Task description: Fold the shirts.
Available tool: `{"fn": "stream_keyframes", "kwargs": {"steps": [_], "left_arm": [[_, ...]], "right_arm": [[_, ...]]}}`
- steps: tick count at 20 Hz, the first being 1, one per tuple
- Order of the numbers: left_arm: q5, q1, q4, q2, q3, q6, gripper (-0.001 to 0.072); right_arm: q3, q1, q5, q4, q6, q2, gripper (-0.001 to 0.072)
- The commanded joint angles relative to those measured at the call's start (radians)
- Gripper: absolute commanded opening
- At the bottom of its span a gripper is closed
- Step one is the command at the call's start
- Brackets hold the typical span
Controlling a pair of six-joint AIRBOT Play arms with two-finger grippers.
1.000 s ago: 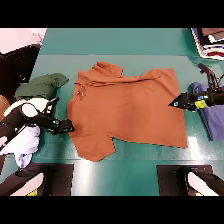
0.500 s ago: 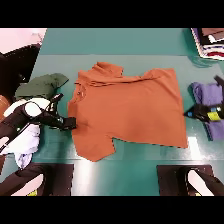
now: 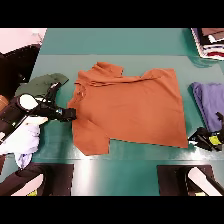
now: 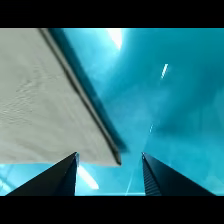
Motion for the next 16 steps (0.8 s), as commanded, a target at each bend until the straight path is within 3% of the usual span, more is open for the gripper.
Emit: {"fn": "stream_keyframes", "kwargs": {"steps": [1, 4, 7, 9, 10, 13, 16], "left_arm": [[0.010, 0.000, 0.001, 0.000, 0.005, 0.004, 0.0023], [-0.004, 0.000, 0.000, 0.000, 0.005, 0.021, 0.0023], [-0.033, 0.000, 0.000, 0.001, 0.005, 0.021, 0.0023], [-0.066, 0.000, 0.000, 0.012, 0.005, 0.019, 0.0023], [-0.068, 0.000, 0.000, 0.034, 0.005, 0.018, 0.0022], [-0.065, 0.000, 0.011, 0.167, 0.029, -0.014, 0.0022], [-0.106, 0.000, 0.035, 0.303, 0.211, -0.032, 0.0022]], "right_arm": [[-0.019, 0.082, -0.036, -0.008, 0.001, -0.082, 0.0443], [-0.019, 0.163, -0.062, 0.019, 0.006, -0.119, 0.0442], [-0.019, 0.206, -0.078, 0.068, 0.001, -0.116, 0.0166], [-0.019, 0.235, -0.076, 0.069, -0.006, -0.069, 0.0128], [-0.016, 0.250, -0.075, 0.068, -0.006, -0.034, 0.0025], [0.090, 0.287, -0.034, 0.069, -0.006, 0.092, 0.0018], [0.328, 0.328, -0.037, 0.068, 0.003, 0.208, 0.0018]]}}
